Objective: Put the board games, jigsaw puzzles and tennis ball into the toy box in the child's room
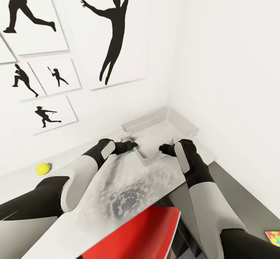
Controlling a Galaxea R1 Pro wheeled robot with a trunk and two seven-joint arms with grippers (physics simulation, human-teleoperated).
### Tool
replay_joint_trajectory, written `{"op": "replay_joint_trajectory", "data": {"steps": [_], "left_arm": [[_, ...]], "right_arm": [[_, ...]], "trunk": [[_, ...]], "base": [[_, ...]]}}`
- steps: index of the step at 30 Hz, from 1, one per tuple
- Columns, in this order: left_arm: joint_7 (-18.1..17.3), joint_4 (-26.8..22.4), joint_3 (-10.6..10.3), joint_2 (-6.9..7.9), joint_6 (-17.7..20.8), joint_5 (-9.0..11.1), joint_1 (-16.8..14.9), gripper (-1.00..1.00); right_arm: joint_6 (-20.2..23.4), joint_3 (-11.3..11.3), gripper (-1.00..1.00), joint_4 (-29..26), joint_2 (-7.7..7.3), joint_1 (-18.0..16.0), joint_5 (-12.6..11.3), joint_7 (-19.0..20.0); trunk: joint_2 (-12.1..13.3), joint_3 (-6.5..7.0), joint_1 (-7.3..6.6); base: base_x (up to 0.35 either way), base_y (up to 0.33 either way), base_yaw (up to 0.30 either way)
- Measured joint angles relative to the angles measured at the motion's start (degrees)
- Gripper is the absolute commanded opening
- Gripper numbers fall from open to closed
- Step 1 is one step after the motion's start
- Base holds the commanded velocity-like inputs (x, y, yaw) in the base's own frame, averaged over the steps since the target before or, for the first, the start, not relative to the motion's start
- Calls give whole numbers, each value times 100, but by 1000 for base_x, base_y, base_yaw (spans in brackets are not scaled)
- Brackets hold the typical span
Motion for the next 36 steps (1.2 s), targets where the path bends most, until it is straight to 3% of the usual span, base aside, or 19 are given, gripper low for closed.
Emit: {"op": "replay_joint_trajectory", "data": {"steps": [36], "left_arm": [[-32, -40, 99, 0, 13, 165, -3, 100]], "right_arm": [[-90, 1, 100, 22, 0, -7, -98, 103]], "trunk": [[-5, -107, -2]], "base": [[0, 0, 0]]}}
